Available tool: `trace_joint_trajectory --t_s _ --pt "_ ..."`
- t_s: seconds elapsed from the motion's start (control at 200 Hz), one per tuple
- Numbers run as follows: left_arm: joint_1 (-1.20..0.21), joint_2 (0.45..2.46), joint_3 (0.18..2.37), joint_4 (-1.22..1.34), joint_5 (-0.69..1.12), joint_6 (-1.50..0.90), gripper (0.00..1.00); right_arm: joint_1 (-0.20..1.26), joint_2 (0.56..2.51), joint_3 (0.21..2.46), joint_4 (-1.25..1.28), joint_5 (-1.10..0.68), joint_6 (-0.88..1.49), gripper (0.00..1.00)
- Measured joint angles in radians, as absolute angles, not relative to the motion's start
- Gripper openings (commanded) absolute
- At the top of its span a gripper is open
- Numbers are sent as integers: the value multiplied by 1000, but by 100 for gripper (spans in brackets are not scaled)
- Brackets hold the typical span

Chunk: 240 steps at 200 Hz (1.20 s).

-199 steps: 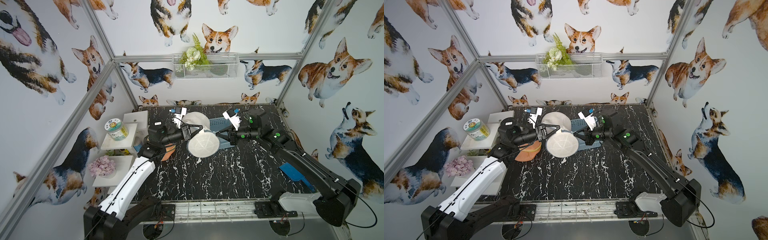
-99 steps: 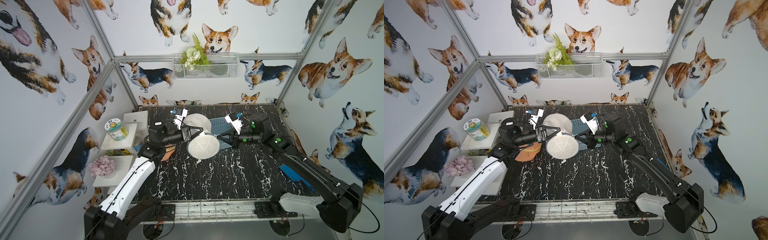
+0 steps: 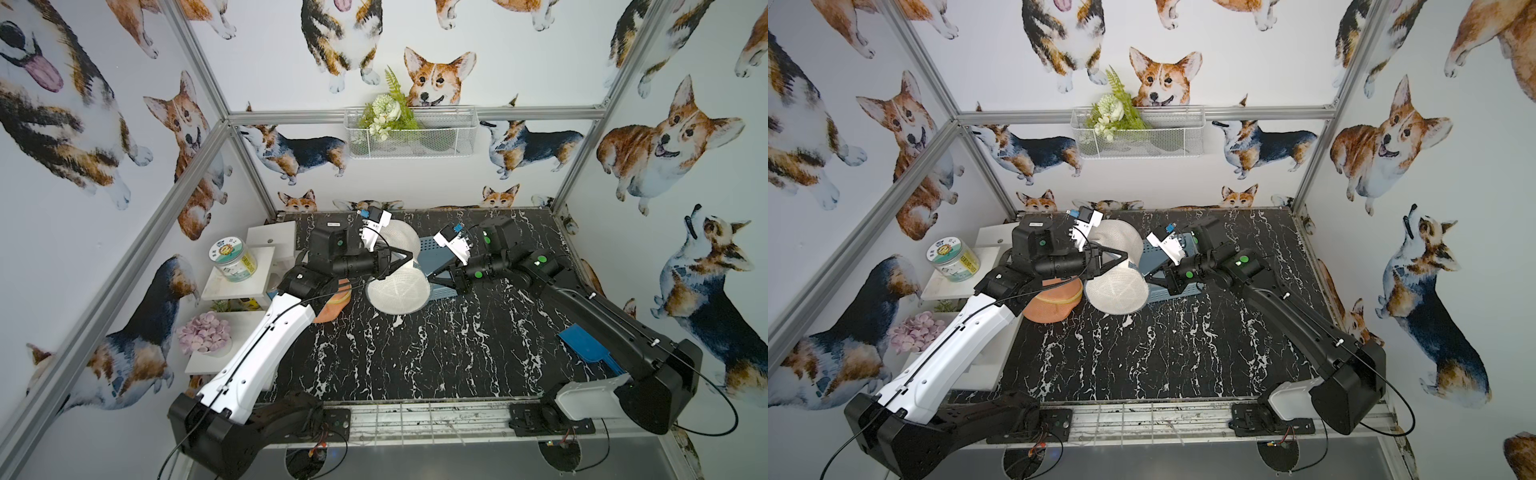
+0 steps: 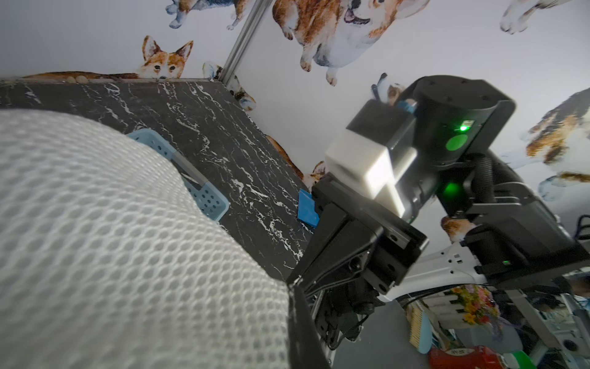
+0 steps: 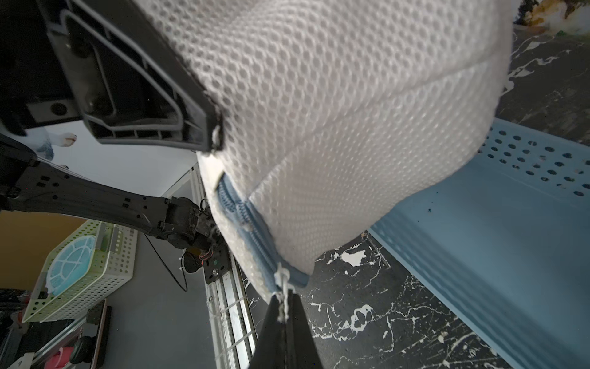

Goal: Turn the laundry bag inside out
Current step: Zip the zipper on the laundry bag.

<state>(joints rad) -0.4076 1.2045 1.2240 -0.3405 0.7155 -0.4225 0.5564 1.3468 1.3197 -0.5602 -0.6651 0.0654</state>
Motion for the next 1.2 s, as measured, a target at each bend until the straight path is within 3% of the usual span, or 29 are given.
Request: trace_joint_trajectory --t_s 0.44,0.591,0.686,0.961,1.111,1.201 --pt "-485 1199 1308 -552 475 -213 0 572 1316 1341 -604 -509 21 0" --pt "-470 1186 1246 -489 562 -240 0 572 1272 1276 -573 -567 18 0" --pt "-463 1187 1203 -432 635 -282 0 569 1249 1242 -561 -632 20 11" --pt "-460 1185 1205 -352 760 -320 0 567 1250 1213 -517 -776 47 20" --pt "-460 1184 1203 -337 781 -328 0 560 1250 1204 -497 -795 58 4" --pt "-460 1184 1203 -335 786 -329 0 548 1247 1204 -496 -796 70 0"
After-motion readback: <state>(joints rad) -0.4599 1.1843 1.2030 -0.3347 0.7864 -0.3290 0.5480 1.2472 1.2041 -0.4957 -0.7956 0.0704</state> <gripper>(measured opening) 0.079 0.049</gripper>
